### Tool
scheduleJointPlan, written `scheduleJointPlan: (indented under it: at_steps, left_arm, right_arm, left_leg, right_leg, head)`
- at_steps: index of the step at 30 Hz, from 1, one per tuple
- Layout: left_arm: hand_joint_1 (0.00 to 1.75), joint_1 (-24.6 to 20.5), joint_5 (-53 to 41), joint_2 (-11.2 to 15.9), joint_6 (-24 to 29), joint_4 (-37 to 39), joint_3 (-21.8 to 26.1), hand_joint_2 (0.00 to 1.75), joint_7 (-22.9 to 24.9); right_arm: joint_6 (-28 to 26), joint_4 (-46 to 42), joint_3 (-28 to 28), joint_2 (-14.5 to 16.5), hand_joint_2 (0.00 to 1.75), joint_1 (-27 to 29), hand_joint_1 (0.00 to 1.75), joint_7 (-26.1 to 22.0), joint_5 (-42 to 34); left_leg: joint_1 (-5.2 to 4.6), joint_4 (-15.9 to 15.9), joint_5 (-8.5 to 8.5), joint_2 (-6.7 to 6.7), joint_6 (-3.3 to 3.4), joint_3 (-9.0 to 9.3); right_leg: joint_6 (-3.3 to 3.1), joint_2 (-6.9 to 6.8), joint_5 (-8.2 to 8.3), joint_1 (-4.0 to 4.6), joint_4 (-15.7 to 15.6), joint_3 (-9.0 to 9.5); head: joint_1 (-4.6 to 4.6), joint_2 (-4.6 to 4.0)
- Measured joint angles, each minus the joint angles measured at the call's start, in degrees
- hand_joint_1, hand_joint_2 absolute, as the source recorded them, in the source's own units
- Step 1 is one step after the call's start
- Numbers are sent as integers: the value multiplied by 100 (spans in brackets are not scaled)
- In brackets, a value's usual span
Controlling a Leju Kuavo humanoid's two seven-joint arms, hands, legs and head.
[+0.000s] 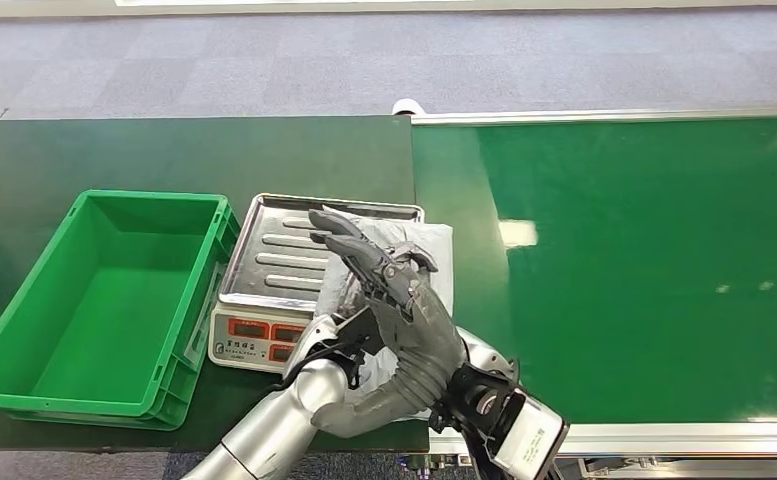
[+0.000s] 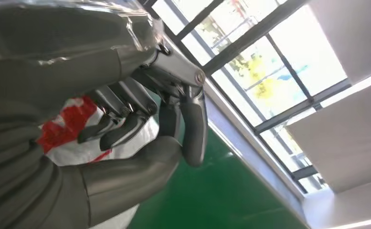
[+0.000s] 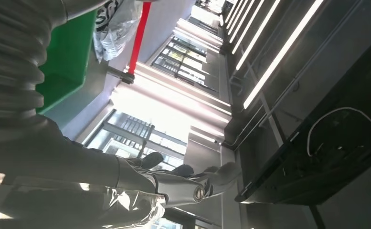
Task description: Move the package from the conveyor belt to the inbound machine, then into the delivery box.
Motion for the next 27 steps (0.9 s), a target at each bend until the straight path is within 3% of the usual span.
scheduleJointPlan:
  at_steps: [2, 3, 6, 7, 13, 22, 27]
  left_arm:
    - [174, 89, 104, 87, 142, -284, 58, 175, -14]
    - [146, 131, 140, 132, 199, -426, 89, 175, -17]
    - [15, 216, 93, 250, 285, -744, 162, 175, 32]
    - [0, 222, -1, 281, 242, -792, 171, 175, 126]
    - [0, 88, -1158, 345, -233, -472, 96, 175, 977]
    - [0, -78, -1611, 277, -209, 160, 9, 175, 1184]
    - [0, -237, -2166, 266, -382, 491, -22, 175, 1561]
  right_arm:
    - [-15, -22, 29, 2, 175, 0, 0, -27, -21]
    - [-26, -27, 37, -2, 175, -1, 0, -36, -33]
    - [-66, -18, 33, -33, 175, -4, 0, -50, -67]
    - [-78, -4, 31, -45, 175, -5, 0, -50, -73]
    - [-96, 137, -25, -99, 175, -26, 0, -56, -91]
    - [-89, 230, -22, -100, 175, -28, 0, -59, -77]
    - [-114, 236, -29, -100, 175, -25, 0, -73, 36]
  left_leg:
    - [0, 0, 0, 0, 0, 0]
    - [0, 0, 0, -1, 0, 0]
    - [1, 0, 0, -2, 0, -2]
    - [0, 0, 0, -3, 0, -3]
    - [-2, 0, 1, -3, 0, -2]
    - [0, 0, 0, -2, 0, -3]
    - [0, 0, 0, -2, 0, -2]
  right_leg:
    - [0, 0, 0, 0, 0, -1]
    - [0, 0, 0, 0, 0, -1]
    - [0, -1, -1, 1, 0, -1]
    - [0, -1, -1, 0, 0, -1]
    - [0, -1, 1, -2, 0, -1]
    - [0, -1, 0, 0, 0, -4]
    - [0, -1, 0, 0, 0, -4]
  head:
    - [-1, 0]
    - [0, 0]
    - [2, 0]
    - [1, 0]
    - [2, 0]
    - [0, 0]
    - [2, 0]
